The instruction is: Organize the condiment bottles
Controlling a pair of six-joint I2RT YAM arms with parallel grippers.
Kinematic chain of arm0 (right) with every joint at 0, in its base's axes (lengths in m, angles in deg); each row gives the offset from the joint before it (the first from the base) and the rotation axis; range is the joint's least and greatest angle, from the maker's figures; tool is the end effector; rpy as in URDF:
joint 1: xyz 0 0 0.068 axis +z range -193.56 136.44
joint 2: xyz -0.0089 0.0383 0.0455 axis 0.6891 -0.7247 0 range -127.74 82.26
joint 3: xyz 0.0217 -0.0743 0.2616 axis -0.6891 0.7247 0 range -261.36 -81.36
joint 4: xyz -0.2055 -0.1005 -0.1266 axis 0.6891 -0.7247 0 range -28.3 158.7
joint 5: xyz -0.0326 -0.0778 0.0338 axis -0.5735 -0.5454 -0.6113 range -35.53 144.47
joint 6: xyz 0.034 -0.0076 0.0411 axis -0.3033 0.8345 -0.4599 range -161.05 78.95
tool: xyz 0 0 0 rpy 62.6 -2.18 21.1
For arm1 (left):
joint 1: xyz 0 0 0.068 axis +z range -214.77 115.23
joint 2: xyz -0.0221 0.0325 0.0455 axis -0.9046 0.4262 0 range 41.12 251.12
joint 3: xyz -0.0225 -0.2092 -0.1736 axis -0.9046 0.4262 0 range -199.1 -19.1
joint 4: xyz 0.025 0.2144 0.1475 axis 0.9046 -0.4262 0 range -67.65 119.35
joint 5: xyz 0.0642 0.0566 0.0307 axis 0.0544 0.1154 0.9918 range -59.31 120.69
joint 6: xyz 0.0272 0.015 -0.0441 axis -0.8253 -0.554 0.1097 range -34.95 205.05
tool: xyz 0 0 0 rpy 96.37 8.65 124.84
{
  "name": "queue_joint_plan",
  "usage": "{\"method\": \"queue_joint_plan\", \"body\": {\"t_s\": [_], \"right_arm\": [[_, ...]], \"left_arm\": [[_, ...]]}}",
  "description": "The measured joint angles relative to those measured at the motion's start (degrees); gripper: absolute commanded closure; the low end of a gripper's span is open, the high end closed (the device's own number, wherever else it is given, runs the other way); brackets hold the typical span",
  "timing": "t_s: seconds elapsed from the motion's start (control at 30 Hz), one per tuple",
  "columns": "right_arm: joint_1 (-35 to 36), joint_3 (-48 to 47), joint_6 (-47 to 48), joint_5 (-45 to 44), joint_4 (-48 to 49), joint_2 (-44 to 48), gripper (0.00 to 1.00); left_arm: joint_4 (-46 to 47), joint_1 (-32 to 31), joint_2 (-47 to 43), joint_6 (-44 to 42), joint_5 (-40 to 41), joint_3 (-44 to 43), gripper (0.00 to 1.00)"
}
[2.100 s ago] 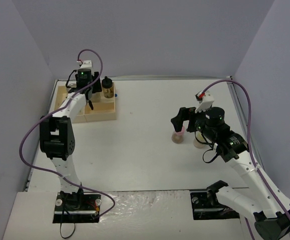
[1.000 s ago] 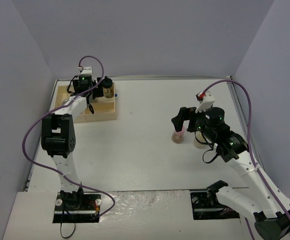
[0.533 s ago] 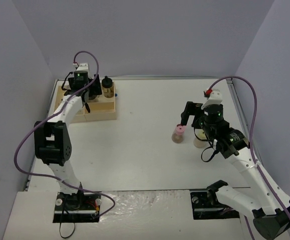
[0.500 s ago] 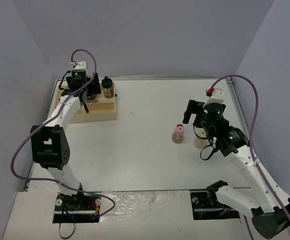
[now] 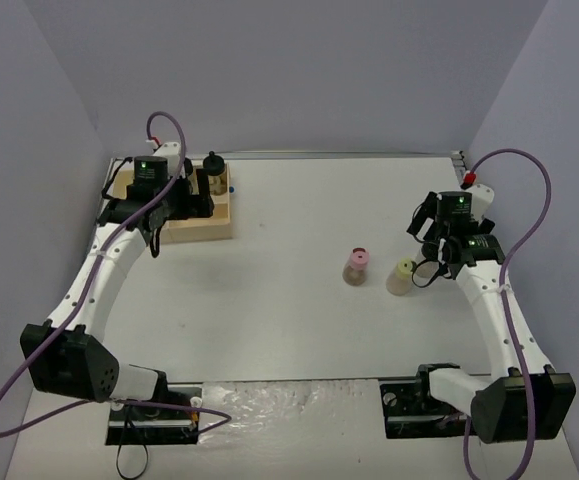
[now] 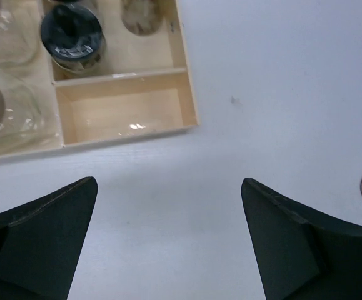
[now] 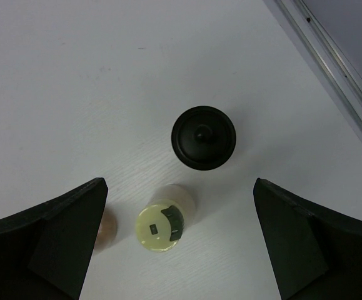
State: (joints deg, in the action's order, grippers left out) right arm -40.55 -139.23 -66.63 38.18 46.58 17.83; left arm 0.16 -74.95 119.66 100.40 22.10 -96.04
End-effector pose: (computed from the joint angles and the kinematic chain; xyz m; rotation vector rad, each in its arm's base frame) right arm 0.2513 0.0032 0.3313 0.5696 1.9687 0.0156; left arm 0.3020 -0.0598 0.3694 -0.0052 2.1304 -0.4231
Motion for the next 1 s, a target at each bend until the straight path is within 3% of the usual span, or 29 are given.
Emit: {"method": "queue_joint_plan", "body": {"t_s": [0.4,0.9,1.0], "right_arm": [[-5.27,2.45,-0.43,2.26,2.97,-11.02,0.04],[-5.34,4.97,-1.33,2.07,10.85,-20.32,0.3],[-5.36,4.97,-1.21,1.35,11.48,-20.75,0.45]], "left_arm": [[-4.84,-5.5,-2.09,-0.37,-1.79,4.78,0.03],[-6.68,-7.98,-3.76,-1.86,0.08,4.83,0.03],[-6.68,-8.15,-3.76,-1.87,0.11,4.83,0.03]]}}
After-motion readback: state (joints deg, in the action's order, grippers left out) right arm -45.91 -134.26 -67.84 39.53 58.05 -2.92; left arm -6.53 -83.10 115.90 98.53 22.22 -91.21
